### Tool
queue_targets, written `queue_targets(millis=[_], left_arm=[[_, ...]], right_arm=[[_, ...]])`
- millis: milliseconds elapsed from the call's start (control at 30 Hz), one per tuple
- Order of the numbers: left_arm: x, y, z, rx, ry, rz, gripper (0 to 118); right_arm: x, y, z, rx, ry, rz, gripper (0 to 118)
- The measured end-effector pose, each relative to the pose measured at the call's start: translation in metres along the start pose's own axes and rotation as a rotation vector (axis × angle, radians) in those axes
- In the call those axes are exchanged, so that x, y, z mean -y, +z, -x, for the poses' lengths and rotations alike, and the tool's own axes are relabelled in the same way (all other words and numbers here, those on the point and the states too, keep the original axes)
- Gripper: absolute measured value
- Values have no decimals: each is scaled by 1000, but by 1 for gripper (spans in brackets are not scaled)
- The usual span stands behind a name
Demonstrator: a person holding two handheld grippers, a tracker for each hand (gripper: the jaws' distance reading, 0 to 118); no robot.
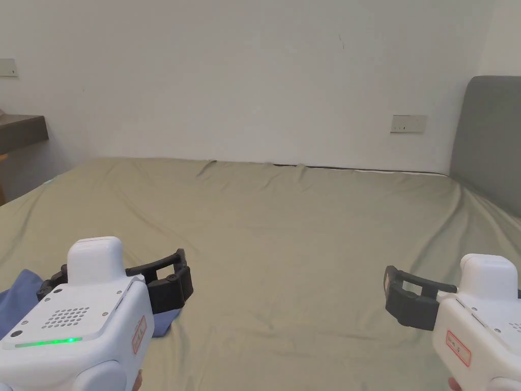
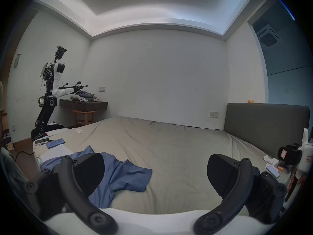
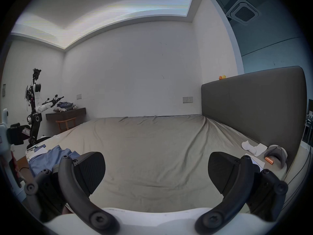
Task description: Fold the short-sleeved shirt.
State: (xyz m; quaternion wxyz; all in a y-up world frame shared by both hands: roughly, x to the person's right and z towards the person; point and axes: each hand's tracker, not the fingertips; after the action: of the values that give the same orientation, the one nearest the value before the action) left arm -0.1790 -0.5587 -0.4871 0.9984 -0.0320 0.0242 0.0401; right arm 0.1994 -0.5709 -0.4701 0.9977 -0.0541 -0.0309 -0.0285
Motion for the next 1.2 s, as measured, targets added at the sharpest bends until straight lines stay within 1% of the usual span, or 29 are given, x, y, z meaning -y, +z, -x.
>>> queue_targets(millis=[100,200,400,567,700,800,967,1000,1033,1067,1100,1133,1167,1200], left_arm=[[1,-1,-2,-33,-57,13,118],[1,2,-2,-12,-48,5,118],[0,1,-7,10,-44,0,118],[2,1,-9,19,-36,19,118],[0,3,-13,32,-51,-6,118],[3,1,-15,40,-61,10,118],[8,-3,-21,34,-127,39,118],[5,-2,-21,57,-126,45,118],[1,-1,-21,77,-125,37,113],[-2,2,-21,86,-124,19,93],[-4,3,-22,81,-130,7,39],[-5,4,-24,30,-147,-21,4],[-4,6,-24,20,-151,-27,1],[-5,5,-21,53,-148,-9,1]], right_arm=[[-1,1,1,4,8,-7,118],[-1,3,2,8,27,-7,118],[-1,2,-2,5,6,4,118],[0,0,-4,36,29,23,118],[0,1,-6,39,24,32,118],[1,1,-7,40,29,41,118],[1,-1,-8,44,65,75,118],[-1,0,-8,36,69,90,118],[-6,0,-7,7,61,146,118],[-11,1,-7,-16,37,150,115],[-14,3,-7,-38,9,123,89],[-14,5,-8,-25,15,113,39],[-13,4,-4,42,33,116,3],[-11,4,-1,61,36,96,3]])
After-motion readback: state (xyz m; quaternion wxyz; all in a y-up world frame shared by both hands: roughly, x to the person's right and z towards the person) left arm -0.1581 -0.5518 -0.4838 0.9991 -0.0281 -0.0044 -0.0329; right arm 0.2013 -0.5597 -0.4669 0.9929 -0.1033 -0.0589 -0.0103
